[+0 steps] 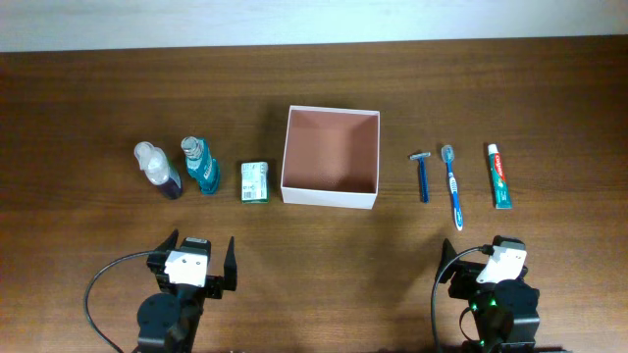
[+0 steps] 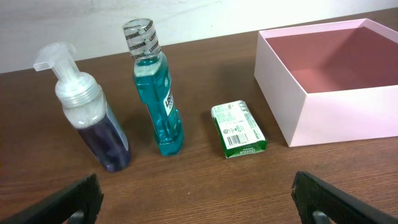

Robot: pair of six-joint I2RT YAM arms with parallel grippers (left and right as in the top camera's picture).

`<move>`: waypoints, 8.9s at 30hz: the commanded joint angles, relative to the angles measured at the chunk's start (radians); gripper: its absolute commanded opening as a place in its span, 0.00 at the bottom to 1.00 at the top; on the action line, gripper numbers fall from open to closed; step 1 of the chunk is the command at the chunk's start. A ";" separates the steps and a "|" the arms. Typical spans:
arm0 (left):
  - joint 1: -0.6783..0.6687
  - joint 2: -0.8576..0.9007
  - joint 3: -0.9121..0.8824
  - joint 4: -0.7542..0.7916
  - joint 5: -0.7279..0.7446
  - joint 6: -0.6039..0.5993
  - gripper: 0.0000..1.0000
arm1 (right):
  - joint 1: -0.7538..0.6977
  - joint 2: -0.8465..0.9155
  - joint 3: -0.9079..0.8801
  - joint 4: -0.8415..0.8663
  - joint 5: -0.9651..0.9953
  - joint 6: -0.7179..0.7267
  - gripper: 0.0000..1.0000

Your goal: Pack container

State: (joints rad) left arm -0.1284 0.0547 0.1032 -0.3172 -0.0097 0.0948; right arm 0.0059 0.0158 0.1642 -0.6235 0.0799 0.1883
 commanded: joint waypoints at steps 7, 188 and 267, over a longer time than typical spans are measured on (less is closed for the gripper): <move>0.000 -0.010 -0.005 0.002 0.014 0.012 0.99 | -0.007 -0.007 -0.007 0.000 -0.001 0.011 0.99; -0.383 2.164 1.962 -0.816 -0.105 -0.246 0.02 | -0.007 -0.007 -0.007 0.000 -0.001 0.012 0.99; 0.077 1.915 1.535 -0.820 -0.084 -0.168 0.47 | -0.007 -0.007 -0.007 0.000 -0.001 0.011 0.99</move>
State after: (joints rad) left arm -0.0566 1.9709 1.6676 -1.1286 -0.0784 -0.0757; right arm 0.0051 0.0158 0.1642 -0.6235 0.0795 0.1883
